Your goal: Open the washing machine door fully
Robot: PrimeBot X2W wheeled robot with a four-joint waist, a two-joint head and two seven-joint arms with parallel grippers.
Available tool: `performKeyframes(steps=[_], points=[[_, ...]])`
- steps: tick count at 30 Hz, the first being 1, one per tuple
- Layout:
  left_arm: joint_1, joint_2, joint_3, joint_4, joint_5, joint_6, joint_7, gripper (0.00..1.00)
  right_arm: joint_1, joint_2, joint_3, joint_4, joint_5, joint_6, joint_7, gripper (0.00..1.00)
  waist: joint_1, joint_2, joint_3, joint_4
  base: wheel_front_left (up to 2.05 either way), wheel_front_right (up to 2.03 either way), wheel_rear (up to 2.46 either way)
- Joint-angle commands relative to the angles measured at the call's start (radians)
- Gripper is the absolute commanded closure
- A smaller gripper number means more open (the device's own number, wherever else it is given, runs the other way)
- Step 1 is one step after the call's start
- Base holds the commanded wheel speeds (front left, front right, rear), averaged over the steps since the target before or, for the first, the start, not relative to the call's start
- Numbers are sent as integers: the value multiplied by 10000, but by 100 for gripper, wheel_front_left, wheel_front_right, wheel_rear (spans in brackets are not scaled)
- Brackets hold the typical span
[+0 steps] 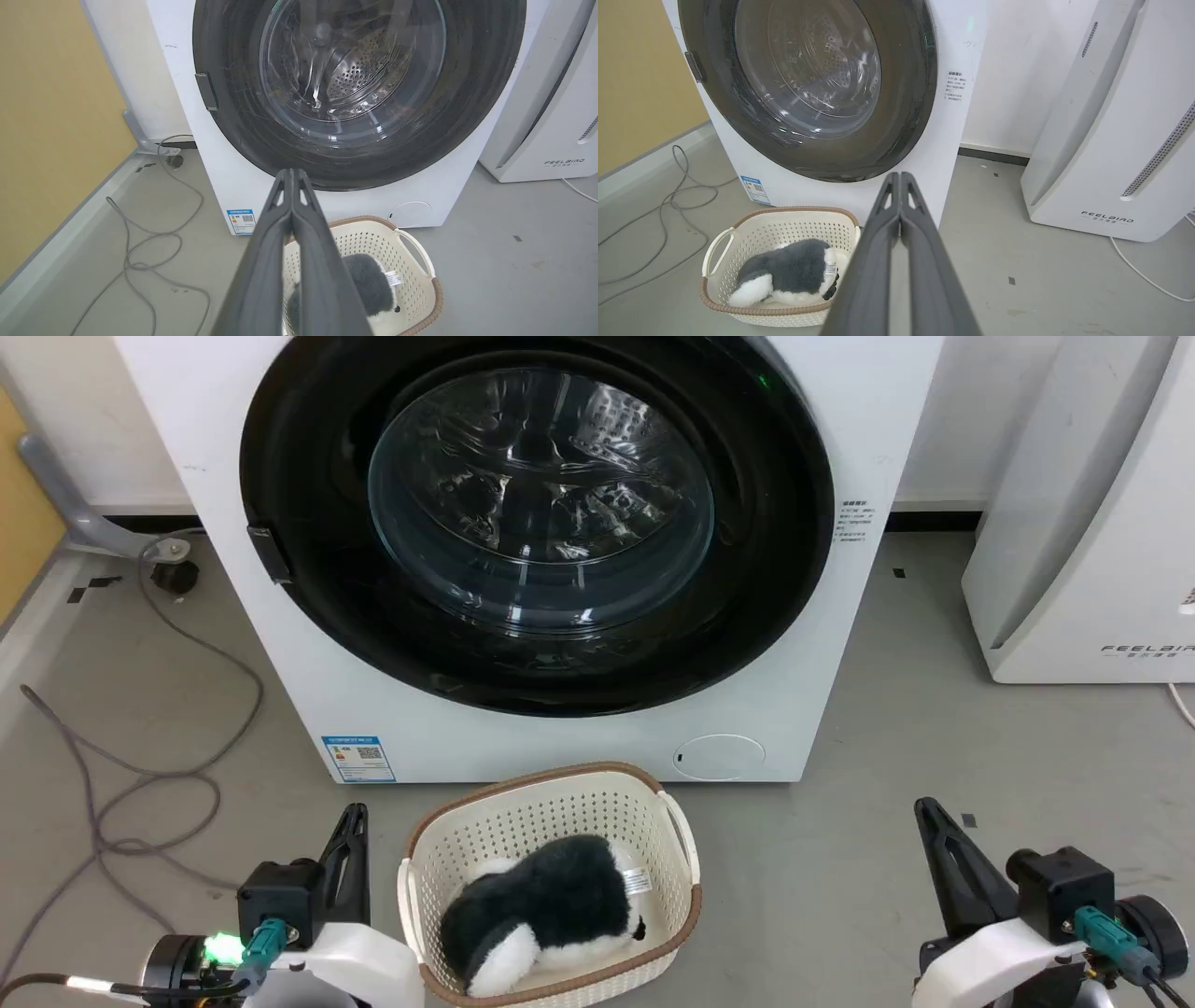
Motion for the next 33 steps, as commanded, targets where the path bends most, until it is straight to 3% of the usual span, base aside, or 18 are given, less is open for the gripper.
performKeyframes(steps=[1,19,20,33], points=[[-153,3,-12,-39,26,18,3,100,-138,-4,5,22,-78,8,7,100,0,0,0,0,0,0,0],[-153,3,-12,-39,26,18,3,100,-138,-4,5,22,-78,8,7,100,0,0,0,0,0,0,0],[3,0,2,2,-2,1,-2,0,4,0,-2,0,5,0,-3,0,0,0,0,0,0,0,0],[-61,-2,-70,49,-69,187,-234,0,4,0,-145,-191,323,1,-233,0,0,0,34,1,0,0,0]])
